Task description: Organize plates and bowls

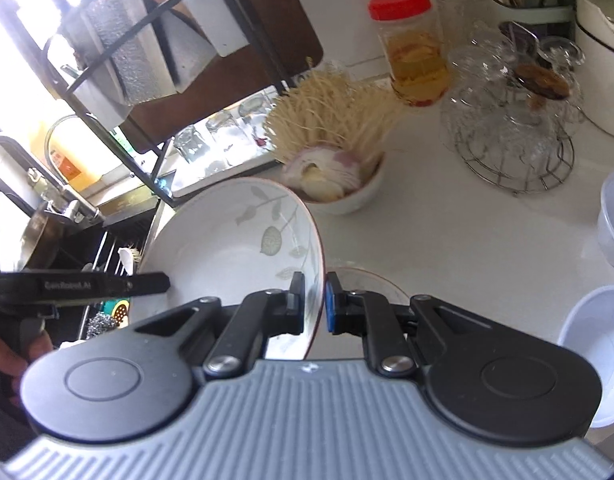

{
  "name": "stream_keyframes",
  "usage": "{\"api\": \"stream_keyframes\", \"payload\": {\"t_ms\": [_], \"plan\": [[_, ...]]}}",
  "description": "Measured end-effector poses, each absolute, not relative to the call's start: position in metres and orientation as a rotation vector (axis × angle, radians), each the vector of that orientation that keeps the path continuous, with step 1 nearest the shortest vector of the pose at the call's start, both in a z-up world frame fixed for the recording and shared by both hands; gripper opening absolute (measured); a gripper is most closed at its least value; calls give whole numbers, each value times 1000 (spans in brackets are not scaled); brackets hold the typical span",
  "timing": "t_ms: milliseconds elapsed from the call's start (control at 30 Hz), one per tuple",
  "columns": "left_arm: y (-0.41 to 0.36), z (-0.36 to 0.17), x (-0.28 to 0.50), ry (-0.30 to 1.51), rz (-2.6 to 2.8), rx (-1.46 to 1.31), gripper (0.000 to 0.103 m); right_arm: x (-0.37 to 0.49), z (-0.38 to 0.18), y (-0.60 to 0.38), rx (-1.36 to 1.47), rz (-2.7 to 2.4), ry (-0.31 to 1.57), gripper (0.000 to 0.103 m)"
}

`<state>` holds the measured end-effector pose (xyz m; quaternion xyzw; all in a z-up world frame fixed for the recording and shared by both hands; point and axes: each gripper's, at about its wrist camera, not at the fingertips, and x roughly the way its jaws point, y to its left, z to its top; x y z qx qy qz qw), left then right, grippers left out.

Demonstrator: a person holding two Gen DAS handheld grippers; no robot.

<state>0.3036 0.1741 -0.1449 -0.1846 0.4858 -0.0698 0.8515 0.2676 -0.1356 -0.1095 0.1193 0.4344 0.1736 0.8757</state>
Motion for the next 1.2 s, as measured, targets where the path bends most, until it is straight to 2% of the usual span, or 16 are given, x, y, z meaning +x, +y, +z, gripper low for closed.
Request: {"api": "stream_keyframes", "payload": {"t_ms": [500,1200], "plan": [[123,-187,310,1180,-128,-396,15,269,-147,-173,172,335,990,13],[113,-203,314,1232,-120,-345,15,281,-170,-167,113,341,1058,16]]}}
